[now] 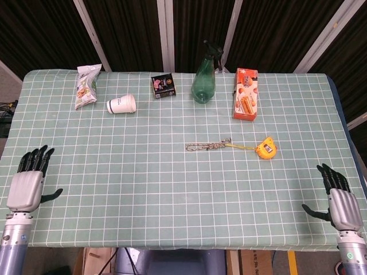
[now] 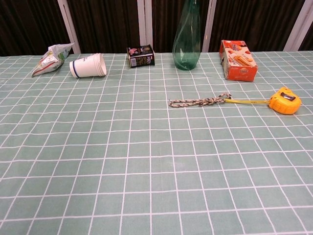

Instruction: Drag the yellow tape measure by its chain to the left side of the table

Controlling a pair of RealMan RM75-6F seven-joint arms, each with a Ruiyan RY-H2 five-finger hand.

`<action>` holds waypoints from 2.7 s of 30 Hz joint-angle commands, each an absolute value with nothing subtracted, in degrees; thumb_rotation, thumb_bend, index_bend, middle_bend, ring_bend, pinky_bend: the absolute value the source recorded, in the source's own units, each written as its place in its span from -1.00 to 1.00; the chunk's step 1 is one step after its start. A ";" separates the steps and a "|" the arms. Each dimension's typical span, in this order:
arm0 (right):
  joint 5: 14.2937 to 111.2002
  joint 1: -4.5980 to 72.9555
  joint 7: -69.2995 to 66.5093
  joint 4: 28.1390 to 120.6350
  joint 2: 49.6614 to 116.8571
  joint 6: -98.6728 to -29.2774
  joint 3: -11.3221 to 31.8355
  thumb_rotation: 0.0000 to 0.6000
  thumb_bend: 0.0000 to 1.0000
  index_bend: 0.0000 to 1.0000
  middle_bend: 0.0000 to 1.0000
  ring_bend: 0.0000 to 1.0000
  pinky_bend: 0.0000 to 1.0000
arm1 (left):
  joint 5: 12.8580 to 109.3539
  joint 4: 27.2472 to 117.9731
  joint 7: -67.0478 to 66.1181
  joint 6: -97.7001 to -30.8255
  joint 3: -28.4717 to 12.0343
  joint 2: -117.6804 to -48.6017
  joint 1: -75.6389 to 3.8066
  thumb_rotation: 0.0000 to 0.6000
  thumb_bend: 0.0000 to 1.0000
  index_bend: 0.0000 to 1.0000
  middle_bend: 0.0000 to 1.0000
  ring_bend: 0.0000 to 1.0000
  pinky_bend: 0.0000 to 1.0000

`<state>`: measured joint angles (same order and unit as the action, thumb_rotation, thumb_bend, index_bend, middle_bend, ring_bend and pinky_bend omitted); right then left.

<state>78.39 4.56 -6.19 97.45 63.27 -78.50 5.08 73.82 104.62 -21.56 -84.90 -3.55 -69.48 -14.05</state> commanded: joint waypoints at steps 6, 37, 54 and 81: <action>78.21 4.84 -6.98 97.68 63.21 -77.80 5.09 1.00 -0.63 -1.00 -1.00 -1.00 -1.00 | 64.12 110.11 -31.50 -69.60 -14.22 -67.01 -28.92 1.00 -0.95 -0.86 -1.00 -1.00 -1.00; 75.84 4.99 -12.44 98.38 61.43 -75.58 5.85 1.00 -0.63 -1.00 -1.00 -1.00 -1.00 | 38.32 71.42 -50.01 -51.19 -20.02 -102.79 -67.06 1.00 -0.24 -0.05 -1.00 -1.00 -1.00; 74.82 5.02 -13.55 98.42 61.04 -75.00 6.19 1.00 -0.63 -1.00 -1.00 -1.00 -1.00 | 33.77 55.87 -49.73 -45.21 -18.31 -111.58 -73.11 1.00 -0.08 0.01 -1.00 -1.00 -1.00; 73.80 5.01 -14.78 98.77 60.50 -74.27 6.55 1.00 -0.63 -1.00 -1.00 -1.00 -1.00 | 40.39 45.43 -42.35 -40.69 -18.90 -117.14 -76.02 1.00 -0.07 -0.04 -1.00 -1.00 -1.00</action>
<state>73.80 5.01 -14.78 98.77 60.50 -74.27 6.55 40.39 45.44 -42.33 -40.72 -18.92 -117.13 -76.04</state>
